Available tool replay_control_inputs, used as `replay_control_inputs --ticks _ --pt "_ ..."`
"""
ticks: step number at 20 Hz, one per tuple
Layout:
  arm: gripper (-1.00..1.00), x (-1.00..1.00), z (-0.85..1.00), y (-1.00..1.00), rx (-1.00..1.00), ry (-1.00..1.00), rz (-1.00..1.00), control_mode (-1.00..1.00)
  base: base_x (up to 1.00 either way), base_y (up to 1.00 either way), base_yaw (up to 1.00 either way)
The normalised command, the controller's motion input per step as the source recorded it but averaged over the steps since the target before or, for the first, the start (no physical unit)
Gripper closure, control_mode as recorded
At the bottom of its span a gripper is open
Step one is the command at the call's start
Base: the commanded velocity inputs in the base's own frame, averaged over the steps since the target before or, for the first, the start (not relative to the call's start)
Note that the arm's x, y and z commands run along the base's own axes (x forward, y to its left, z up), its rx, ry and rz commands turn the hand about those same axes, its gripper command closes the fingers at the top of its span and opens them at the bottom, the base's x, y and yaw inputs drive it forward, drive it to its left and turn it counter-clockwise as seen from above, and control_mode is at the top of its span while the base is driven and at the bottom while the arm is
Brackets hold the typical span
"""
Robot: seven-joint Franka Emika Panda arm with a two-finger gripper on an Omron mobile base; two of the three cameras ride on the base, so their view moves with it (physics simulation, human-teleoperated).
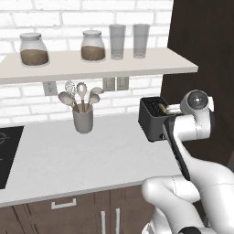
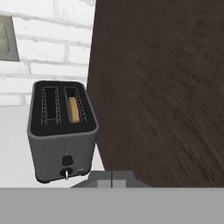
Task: Start the toaster. Once the lever pops up, take the bread to the plate on the dining counter.
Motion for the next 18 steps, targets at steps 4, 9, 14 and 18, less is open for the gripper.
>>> replay_control_inputs --ticks 4,9,14,18 --pt "1.0 0.0 0.0 0.0 0.0 0.0 0.0 -1.0 0.0 0.0 0.0" --pt "1.0 0.0 0.0 0.0 0.0 0.0 0.0 -1.0 0.0 0.0 0.0" --pt "1.0 0.0 0.0 0.0 0.0 0.0 0.0 -1.0 0.0 0.0 0.0" --pt "1.0 0.0 0.0 0.0 0.0 0.0 0.0 -1.0 0.0 0.0 0.0"
